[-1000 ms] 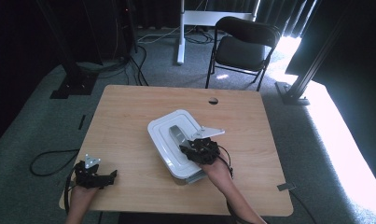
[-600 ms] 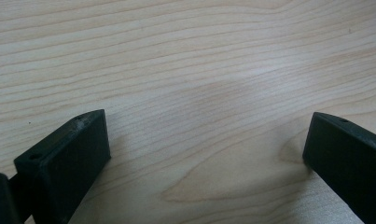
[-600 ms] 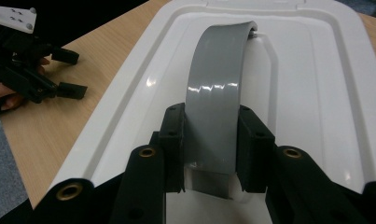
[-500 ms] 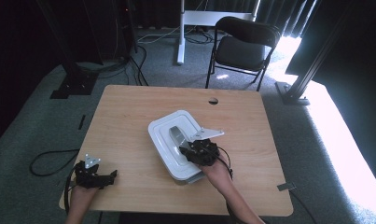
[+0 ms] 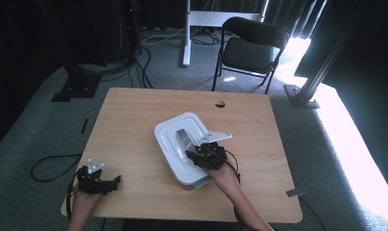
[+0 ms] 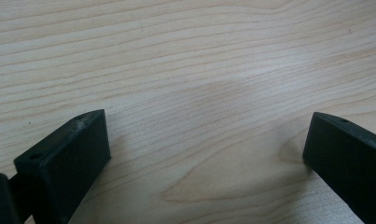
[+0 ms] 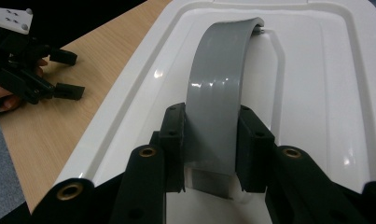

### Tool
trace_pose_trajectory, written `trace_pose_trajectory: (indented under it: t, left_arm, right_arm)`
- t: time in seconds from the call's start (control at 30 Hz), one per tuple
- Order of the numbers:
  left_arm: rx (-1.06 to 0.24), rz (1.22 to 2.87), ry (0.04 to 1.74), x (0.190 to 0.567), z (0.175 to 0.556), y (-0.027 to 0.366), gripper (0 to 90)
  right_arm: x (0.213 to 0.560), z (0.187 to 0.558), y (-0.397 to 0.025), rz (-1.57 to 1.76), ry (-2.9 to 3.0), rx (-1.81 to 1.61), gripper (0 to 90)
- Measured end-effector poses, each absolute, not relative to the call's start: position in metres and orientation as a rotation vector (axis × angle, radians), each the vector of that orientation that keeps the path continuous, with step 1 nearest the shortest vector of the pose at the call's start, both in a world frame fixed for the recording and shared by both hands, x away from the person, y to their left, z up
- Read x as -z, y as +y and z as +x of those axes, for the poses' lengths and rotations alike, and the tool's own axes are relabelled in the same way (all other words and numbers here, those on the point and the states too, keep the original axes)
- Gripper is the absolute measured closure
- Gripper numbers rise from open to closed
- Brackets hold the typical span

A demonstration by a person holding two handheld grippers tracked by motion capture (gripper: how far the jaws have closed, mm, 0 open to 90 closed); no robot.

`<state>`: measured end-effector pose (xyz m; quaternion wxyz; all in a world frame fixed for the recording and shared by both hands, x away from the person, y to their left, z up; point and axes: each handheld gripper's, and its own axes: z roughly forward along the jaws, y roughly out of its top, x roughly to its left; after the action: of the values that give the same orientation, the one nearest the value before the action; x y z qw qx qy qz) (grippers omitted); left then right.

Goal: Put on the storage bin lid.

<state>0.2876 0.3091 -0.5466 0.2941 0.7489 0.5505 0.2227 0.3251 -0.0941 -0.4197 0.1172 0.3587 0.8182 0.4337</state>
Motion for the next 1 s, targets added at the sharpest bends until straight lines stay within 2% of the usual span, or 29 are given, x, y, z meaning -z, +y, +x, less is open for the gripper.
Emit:
trace_pose_trajectory:
  t: [1.0]
  left_arm:
    - [-0.594, 1.997, 1.463, 0.547, 0.289, 0.309, 0.9]
  right_arm:
    - [0.412, 0.347, -0.102, 1.053, 2.471, -1.28, 67.7]
